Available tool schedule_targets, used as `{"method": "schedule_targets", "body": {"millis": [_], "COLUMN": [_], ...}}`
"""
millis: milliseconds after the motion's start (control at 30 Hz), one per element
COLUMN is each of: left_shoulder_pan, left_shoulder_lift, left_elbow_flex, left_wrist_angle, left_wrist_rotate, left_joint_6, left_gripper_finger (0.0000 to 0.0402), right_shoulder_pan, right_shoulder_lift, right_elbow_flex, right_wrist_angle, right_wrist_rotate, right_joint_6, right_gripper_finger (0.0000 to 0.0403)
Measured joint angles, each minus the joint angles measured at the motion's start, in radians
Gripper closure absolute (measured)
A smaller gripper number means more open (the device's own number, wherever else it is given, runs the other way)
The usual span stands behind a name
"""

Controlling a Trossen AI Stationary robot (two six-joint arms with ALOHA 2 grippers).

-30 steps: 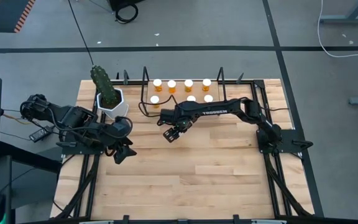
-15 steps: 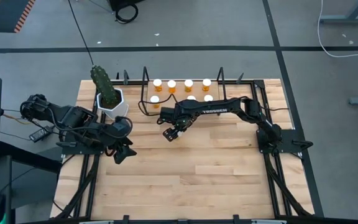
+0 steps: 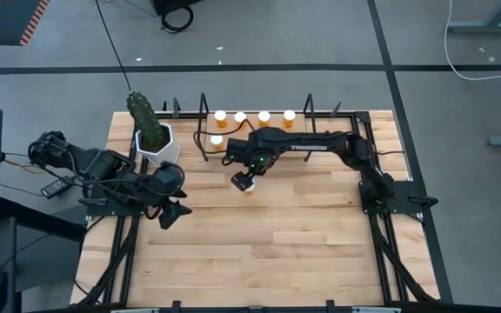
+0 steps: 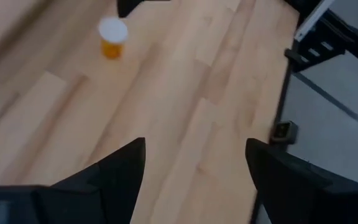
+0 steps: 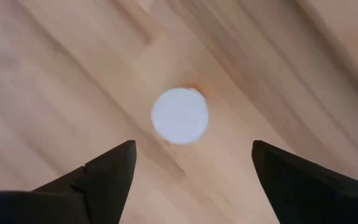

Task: Pick and place medicine bottles onto shelf by color
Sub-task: Put the orange pill bottle on the shelf

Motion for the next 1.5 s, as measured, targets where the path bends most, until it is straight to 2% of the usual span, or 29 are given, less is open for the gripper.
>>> {"method": "schedule_targets", "body": {"millis": [200, 433, 533, 700, 800, 933, 1100, 1367, 1500], "left_shoulder_pan": [0.018, 0.1, 0.168, 0.309, 0.369, 0.416, 0.426, 0.43, 0.43], "left_shoulder_lift": [0.034, 0.178, 0.262, 0.404, 0.469, 0.525, 0.581, 0.673, 0.677], "left_elbow_flex": [0.001, 0.001, 0.001, 0.0, 0.0, -0.001, 0.0, 0.0, -0.001], "left_wrist_angle": [0.028, 0.172, 0.241, 0.341, 0.357, 0.378, 0.472, 0.492, 0.514], "left_wrist_rotate": [-0.072, -0.061, -0.013, 0.171, 0.21, 0.214, 0.216, 0.175, 0.078], "left_joint_6": [0.142, 0.355, 0.423, 0.479, 0.521, 0.626, 0.758, 0.744, 0.759], "left_gripper_finger": [0.012, 0.012, 0.012, 0.012, 0.012, 0.0115, 0.0087, 0.0041, 0.0038], "right_shoulder_pan": [0.023, 0.084, 0.118, 0.173, 0.199, 0.227, 0.241, 0.245, 0.245], "right_shoulder_lift": [-0.14, -0.328, -0.4, -0.502, -0.546, -0.585, -0.609, -0.609, -0.609], "right_elbow_flex": [0.009, 0.009, 0.009, 0.009, 0.008, 0.008, 0.008, 0.008, 0.008], "right_wrist_angle": [-0.033, -0.073, -0.091, -0.104, -0.121, -0.16, -0.169, -0.175, -0.183], "right_wrist_rotate": [0.027, 0.178, 0.239, 0.324, 0.366, 0.415, 0.451, 0.453, 0.453], "right_joint_6": [-0.068, -0.099, -0.092, -0.084, -0.085, -0.088, -0.106, -0.122, -0.139], "right_gripper_finger": [0.0075, 0.0075, 0.0075, 0.0075, 0.0075, 0.0075, 0.0075, 0.0075, 0.0075]}}
